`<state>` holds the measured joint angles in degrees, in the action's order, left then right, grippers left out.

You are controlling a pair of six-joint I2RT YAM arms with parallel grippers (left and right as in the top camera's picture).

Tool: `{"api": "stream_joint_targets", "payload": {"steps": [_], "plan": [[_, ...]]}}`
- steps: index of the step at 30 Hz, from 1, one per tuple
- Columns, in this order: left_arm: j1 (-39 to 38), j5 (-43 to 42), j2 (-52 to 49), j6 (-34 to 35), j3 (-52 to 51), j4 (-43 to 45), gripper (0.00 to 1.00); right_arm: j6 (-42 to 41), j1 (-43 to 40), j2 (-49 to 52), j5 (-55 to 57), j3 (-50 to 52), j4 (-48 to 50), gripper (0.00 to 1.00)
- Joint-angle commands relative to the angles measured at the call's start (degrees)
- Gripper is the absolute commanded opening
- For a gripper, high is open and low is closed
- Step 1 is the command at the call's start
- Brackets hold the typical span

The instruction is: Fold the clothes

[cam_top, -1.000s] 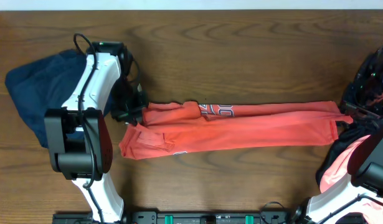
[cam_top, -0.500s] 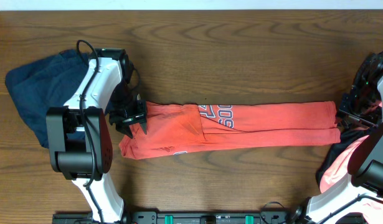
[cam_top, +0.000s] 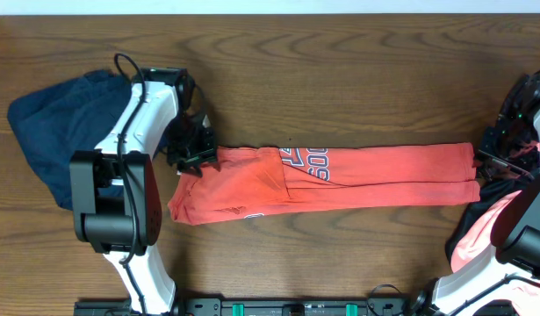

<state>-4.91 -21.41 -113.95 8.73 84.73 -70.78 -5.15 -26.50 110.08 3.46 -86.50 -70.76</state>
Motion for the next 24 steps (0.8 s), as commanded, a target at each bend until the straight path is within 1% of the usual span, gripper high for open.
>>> {"api": "stream_joint_targets", "payload": {"steps": [1,3,5,6,7,8,9,12,17,19,24], "plan": [[-0.4,-1.5,1.9,-0.6,-0.1,2.5,0.42,0.5,-1.4,0.2,-0.3,0.1,1.2,0.44],[-0.4,-1.5,2.1,-0.2,-0.1,4.0,0.42,0.5,-2.1,0.2,-0.3,0.1,2.3,0.41],[-0.4,-1.5,2.1,1.6,-0.1,5.0,0.42,0.5,-3.1,0.2,-0.3,0.1,3.8,0.36],[-0.5,-1.6,2.1,2.2,-0.1,5.5,0.42,0.5,-3.6,0.2,-0.3,0.1,4.6,0.3],[-0.6,-1.7,2.1,2.5,-0.1,6.4,0.42,0.6,-4.0,0.2,-0.5,0.2,5.5,0.2],[-0.8,-2.3,2.2,2.5,-0.1,7.5,0.42,0.6,-4.4,0.2,-0.5,0.4,6.3,0.05],[-1.0,-2.6,2.2,2.5,-0.1,8.4,0.42,0.6,-4.8,0.3,-0.5,0.6,7.1,0.01],[-2.3,-2.6,2.2,2.5,-0.1,10.4,0.42,1.0,-5.8,1.0,-1.1,1.7,9.3,0.01],[-5.2,-2.6,2.2,2.5,-0.1,12.5,0.42,6.6,-6.1,4.0,-9.7,3.5,12.7,0.01],[-6.1,-2.5,2.2,2.5,-0.1,13.1,0.42,7.6,-6.1,5.2,-12.2,4.2,13.9,0.01],[-7.4,-2.3,2.2,2.5,-0.1,13.2,0.42,7.6,-6.2,8.0,-12.4,6.5,18.4,0.01]]}}
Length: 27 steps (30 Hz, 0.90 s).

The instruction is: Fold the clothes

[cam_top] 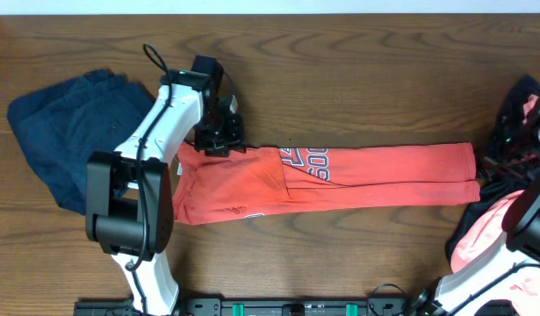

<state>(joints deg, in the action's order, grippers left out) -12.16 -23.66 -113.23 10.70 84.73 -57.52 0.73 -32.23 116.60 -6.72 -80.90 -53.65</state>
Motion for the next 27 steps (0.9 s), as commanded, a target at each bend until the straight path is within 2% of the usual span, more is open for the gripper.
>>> {"api": "stream_joint_targets", "payload": {"steps": [1,4,9,14,17,18,20,23,27], "plan": [[-0.2,-0.1,1.5,0.5,-0.1,0.0,0.42,1.6,-0.5,1.9,-1.7,1.2,2.4,0.01],[-0.4,-0.1,1.5,0.5,-0.1,-0.3,0.42,-0.3,-0.9,2.7,3.5,1.3,5.4,0.01],[-0.6,-0.1,1.5,0.5,-0.1,-1.4,0.43,-12.2,-3.1,2.7,23.7,1.3,7.0,0.01],[-0.6,-0.1,1.5,0.5,-0.1,-2.0,0.43,-15.8,-8.7,2.6,26.6,0.2,7.4,0.03],[-0.6,-0.1,1.5,0.5,-0.1,-1.9,0.44,-15.6,-11.1,2.1,19.3,-1.6,7.0,0.1],[-0.6,-0.1,1.5,0.5,-0.1,-2.0,0.48,-14.3,-11.7,1.5,13.4,-2.8,7.0,0.14],[-0.7,-0.1,1.5,0.5,-0.1,-2.0,0.5,-12.2,-11.8,0.3,5.1,-4.7,7.1,0.19],[-1.5,-0.1,1.5,0.5,-0.1,-2.0,0.56,-8.5,-10.7,-2.6,-5.2,-7.6,7.1,0.27],[-3.6,0.4,1.4,0.5,-0.1,-1.7,0.57,-2.8,-7.9,-7.2,-20.6,-9.3,7.1,0.43]]}}
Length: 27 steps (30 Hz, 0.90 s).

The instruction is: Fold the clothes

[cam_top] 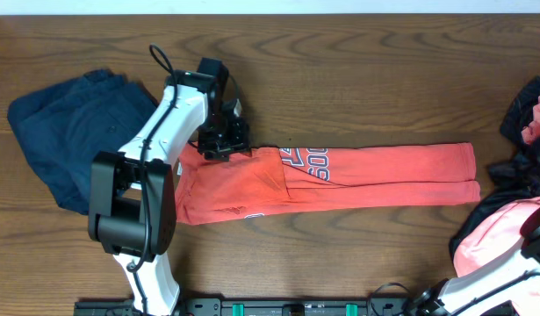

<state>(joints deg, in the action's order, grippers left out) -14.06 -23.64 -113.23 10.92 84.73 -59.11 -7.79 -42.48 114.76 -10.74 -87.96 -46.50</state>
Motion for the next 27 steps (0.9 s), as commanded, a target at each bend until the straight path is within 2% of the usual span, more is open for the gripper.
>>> {"api": "stream_joint_targets", "payload": {"steps": [1,3,11,19,23,25,27], "plan": [[-2.2,0.9,1.4,0.3,-0.1,0.0,0.58,6.6,2.9,-6.0,-18.6,-2.2,-0.4,0.43],[-3.8,2.3,0.9,0.3,-0.2,0.6,0.61,7.9,4.6,-7.6,-19.4,-2.2,-2.8,0.44],[-9.4,3.8,-1.9,0.3,-0.2,7.5,0.62,10.2,9.7,-7.9,-14.4,-1.9,-9.8,0.43],[-12.6,10.9,-5.1,0.3,-0.2,10.1,0.62,10.2,10.8,-7.9,-13.1,-1.9,-11.2,0.41],[-13.2,10.9,-5.7,0.3,-0.2,11.6,0.62,10.2,10.8,-7.9,-13.1,-1.9,-11.2,0.4],[-13.3,10.9,-5.7,0.3,-0.2,12.1,0.58,10.2,10.8,-7.9,-13.1,-1.9,-11.2,0.39],[-13.3,10.9,-5.7,0.3,-0.2,12.1,0.48,10.2,10.8,-7.9,-13.1,-1.9,-11.2,0.38]]}}
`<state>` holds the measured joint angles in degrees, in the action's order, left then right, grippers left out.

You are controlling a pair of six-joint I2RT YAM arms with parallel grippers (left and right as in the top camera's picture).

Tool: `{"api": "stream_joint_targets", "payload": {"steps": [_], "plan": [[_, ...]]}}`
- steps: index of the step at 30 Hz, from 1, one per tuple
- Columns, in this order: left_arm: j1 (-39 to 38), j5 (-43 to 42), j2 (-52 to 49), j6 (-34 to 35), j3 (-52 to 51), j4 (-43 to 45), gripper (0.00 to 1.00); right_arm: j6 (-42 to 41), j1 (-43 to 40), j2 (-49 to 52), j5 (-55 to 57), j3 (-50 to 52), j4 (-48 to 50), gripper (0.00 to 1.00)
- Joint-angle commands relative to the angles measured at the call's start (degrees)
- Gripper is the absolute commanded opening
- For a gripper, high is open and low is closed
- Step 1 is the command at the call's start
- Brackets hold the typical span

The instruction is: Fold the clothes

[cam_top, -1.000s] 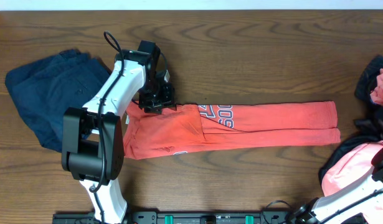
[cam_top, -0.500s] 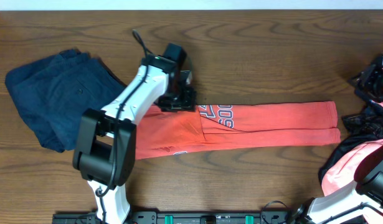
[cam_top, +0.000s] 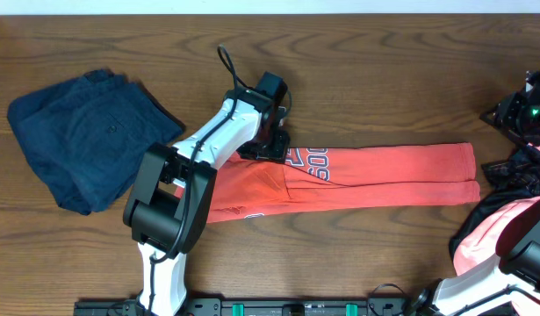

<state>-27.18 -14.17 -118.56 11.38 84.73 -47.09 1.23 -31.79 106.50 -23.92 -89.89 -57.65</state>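
Orange-red pants (cam_top: 384, 175) with a printed patch lie lengthwise across the middle of the table, cuffs to the right. My left gripper (cam_top: 268, 147) sits on the upper edge of the waist end and appears shut on the cloth; the arm hides much of the waist. The waist's lower left edge is drawn in towards the right. At the far right edge my right gripper (cam_top: 515, 116) is off the pants, above and right of the cuffs. Its fingers are too small and dark to read.
A folded navy garment (cam_top: 85, 140) lies at the left of the wooden table (cam_top: 340, 70). A pile of pink and black clothes (cam_top: 502, 233) sits at the right edge, just beyond the cuffs.
My left gripper has moved right along the pants' top edge, from near the waist corner to beside the print, and the waist cloth has shifted right with it. The right gripper shows again at the far right edge.
My left gripper was first at the waist's left corner and my right gripper at the cuffs. Then the left was on the waist's top edge, further right, and the right had backed off. The left held there while the right left view. Now the waist end is drawn rightward.
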Motion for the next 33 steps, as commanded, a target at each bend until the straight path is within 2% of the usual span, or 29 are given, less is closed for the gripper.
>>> {"api": "stream_joint_targets", "payload": {"steps": [1,6,8,15,21,29,31,33], "plan": [[-0.2,1.4,-0.4,-0.1,-0.2,-0.1,0.4,1.2,0.1,0.3,0.1,0.1,-0.1,0.38],[-0.2,1.4,-0.4,-0.1,-0.2,-0.2,0.19,1.2,0.1,0.3,0.1,0.1,0.0,0.36],[-0.2,1.4,-0.4,-0.1,-0.1,-0.3,0.06,1.2,0.1,0.3,0.1,0.1,0.0,0.36],[-0.2,0.8,2.4,-0.2,-0.1,-3.0,0.06,1.2,0.1,0.3,1.7,0.1,0.0,0.34],[-1.3,-8.0,7.4,-0.4,-0.1,-6.1,0.06,1.0,0.1,0.3,4.5,0.1,0.0,0.33],[-8.3,-6.7,7.1,-0.4,-0.2,-4.2,0.06,1.0,0.1,0.3,4.5,0.8,-0.1,0.33],[-9.9,-4.8,7.1,-0.3,-0.2,-3.0,0.1,1.0,0.1,0.4,4.5,0.8,-0.2,0.33],[-10.9,-3.7,7.1,-0.3,-0.2,-2.3,0.46,1.0,0.1,0.4,4.5,0.8,-0.2,0.33]]}}
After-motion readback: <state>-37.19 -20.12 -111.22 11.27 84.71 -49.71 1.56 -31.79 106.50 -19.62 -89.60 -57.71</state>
